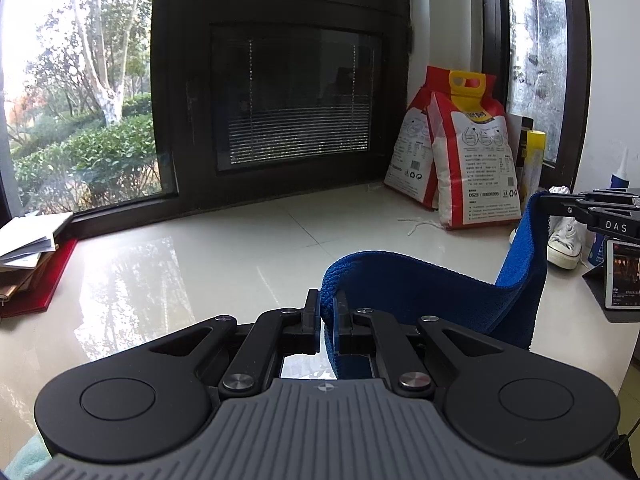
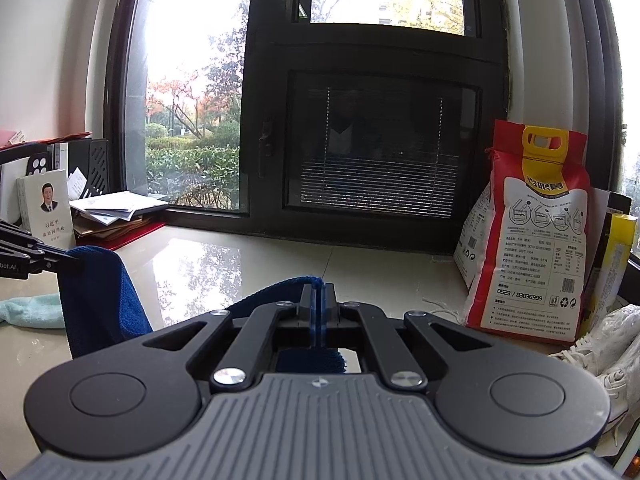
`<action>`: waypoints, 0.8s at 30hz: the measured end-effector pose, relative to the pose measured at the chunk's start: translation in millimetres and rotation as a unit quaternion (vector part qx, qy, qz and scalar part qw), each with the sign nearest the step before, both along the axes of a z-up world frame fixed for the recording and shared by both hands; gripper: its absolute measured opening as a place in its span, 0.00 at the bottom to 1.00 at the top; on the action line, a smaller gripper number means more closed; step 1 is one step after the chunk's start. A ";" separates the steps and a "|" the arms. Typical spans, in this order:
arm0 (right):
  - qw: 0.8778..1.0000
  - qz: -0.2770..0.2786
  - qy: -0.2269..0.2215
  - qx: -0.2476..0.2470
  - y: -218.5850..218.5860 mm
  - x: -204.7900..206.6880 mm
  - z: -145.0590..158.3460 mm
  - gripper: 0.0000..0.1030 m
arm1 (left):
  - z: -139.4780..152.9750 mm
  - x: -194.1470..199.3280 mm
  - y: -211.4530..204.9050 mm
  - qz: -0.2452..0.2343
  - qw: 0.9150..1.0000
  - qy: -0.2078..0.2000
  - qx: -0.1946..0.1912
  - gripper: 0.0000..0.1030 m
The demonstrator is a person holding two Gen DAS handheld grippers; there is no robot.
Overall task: Fold towel
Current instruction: 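Lift the blue towel with both grippers, letting its folds hang open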
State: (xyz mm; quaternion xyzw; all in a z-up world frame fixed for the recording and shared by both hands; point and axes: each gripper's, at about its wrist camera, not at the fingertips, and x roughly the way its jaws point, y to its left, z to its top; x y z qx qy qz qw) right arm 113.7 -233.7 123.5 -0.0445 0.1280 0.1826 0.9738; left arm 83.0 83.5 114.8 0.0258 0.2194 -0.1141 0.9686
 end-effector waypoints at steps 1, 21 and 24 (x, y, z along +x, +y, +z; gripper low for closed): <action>1.000 -0.001 -0.004 0.002 0.5 2.8 1.5 0.02 | 1.8 2.2 0.5 0.003 1.000 -0.004 -0.001 0.06; 1.000 0.012 0.019 0.007 -11.9 -16.0 -15.5 0.02 | -13.2 -31.2 -14.4 -0.041 0.999 0.009 0.014 0.06; 1.000 0.009 0.027 0.006 -17.7 -25.8 -21.6 0.02 | -21.8 -40.6 -19.3 -0.051 0.998 0.020 0.010 0.06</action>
